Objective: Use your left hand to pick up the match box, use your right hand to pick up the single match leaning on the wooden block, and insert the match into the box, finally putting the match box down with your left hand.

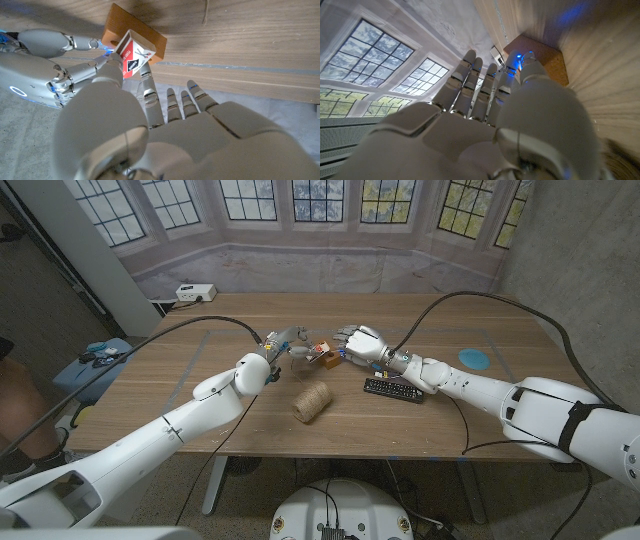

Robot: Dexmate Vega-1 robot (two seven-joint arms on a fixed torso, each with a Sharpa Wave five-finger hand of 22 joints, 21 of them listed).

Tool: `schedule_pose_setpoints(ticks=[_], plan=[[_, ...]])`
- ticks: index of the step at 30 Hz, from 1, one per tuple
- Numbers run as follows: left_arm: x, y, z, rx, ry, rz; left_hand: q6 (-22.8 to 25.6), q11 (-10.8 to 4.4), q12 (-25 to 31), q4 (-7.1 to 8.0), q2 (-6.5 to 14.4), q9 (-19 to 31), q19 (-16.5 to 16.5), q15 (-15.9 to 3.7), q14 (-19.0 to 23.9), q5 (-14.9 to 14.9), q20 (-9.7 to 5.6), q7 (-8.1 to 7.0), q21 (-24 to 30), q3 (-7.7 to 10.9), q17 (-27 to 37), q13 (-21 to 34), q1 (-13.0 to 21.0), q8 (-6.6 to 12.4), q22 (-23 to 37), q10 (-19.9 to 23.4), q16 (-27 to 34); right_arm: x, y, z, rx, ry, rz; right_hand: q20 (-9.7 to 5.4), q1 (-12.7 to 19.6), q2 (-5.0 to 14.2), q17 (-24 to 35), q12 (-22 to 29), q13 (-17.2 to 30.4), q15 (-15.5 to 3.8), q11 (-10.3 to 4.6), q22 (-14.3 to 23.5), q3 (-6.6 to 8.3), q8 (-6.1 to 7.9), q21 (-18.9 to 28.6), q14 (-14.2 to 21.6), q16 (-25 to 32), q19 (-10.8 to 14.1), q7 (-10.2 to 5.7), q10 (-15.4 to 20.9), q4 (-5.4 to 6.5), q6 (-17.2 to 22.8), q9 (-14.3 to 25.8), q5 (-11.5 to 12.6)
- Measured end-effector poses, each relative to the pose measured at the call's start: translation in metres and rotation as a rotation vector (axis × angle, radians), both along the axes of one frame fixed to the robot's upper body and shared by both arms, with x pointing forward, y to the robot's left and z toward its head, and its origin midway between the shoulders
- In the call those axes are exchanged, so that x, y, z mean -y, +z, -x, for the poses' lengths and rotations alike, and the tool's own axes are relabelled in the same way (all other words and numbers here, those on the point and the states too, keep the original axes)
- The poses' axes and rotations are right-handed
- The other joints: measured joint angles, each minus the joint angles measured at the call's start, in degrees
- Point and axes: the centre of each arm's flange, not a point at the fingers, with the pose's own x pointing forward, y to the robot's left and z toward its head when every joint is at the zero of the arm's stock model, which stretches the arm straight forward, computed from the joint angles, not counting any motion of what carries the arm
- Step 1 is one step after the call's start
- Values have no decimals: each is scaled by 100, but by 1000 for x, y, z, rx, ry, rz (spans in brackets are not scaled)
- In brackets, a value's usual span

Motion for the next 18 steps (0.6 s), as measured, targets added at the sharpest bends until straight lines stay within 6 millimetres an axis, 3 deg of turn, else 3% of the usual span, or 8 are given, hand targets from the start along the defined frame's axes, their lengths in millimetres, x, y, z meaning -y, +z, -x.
schedule_pose_setpoints(ticks=[18], plan=[[3, 1, -3, -3, -11, -3, 0, -21, 0, 7, 0, 3, 0, 0, 0, -4, 0, 0, 0, -7, 0, 0, 0, 0, 0, -20, 0, 4, 3, 1, 0, 1, -16, 10, 45, 45, 2, 33, 0, -4, -31, 30, 0, 88, 0, 65, 24, 74, 27, 135, 0, 290, -1, 0]])
